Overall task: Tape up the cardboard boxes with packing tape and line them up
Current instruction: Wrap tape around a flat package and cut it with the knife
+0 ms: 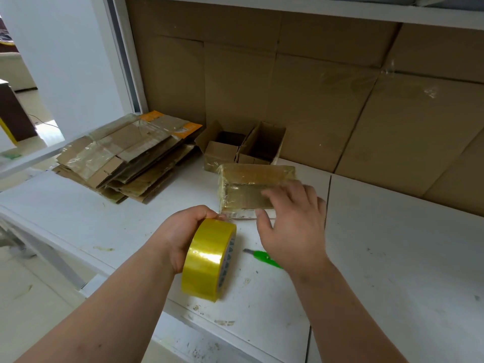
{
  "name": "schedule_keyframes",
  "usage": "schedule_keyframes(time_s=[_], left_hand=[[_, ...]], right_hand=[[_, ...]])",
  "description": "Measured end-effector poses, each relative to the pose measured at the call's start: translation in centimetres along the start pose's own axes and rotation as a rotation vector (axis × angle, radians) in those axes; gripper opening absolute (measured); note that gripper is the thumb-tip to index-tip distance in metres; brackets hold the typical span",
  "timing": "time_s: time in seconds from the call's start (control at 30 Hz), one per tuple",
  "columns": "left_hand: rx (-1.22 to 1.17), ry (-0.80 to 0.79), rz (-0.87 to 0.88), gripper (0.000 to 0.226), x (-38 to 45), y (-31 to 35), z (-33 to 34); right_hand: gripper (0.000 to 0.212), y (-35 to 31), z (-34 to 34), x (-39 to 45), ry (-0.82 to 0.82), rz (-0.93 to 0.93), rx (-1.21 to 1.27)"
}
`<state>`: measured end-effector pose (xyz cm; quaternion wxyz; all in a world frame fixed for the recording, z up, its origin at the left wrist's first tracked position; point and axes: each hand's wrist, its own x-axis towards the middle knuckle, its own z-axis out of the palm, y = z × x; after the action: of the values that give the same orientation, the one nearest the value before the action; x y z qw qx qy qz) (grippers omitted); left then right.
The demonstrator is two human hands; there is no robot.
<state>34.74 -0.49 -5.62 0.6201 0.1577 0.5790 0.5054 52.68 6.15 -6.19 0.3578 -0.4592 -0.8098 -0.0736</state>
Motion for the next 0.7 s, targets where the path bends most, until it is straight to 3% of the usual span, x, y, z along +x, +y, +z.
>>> schedule_keyframes(time_s=[0.13,0.3,0.47,0.6,0.7], left_hand=[[0.002,0.0,-0.001,0.064,-0.1,0.2,0.0],[-0.013,-0.05,0.007,0.04,-0.6,0.7,-0.3],[-0.01,-0.019,0.188,0.009,-1.0,0.5,-1.4],[-0.054,0.009,0.272,0.022,-0.6,0.1,-2.0],[-0.048,-0.003,0.33,0.014,-0.6,0.3,-1.2]], right_hand=[[0.051,0.3,1.7,1.3,-0.259,-0.035,-0.002],[0.054,0.7,2.6,1.8,-0.288,-0.006,0.025],[0.066,0.5,2.4,2.3,-0.404,-0.021,0.012],[0.08,-0.6,2.9,2.5,-0.366,0.036,0.02],[0.075,-1.1,3.7,2.6,-0.257,0.053,0.015]])
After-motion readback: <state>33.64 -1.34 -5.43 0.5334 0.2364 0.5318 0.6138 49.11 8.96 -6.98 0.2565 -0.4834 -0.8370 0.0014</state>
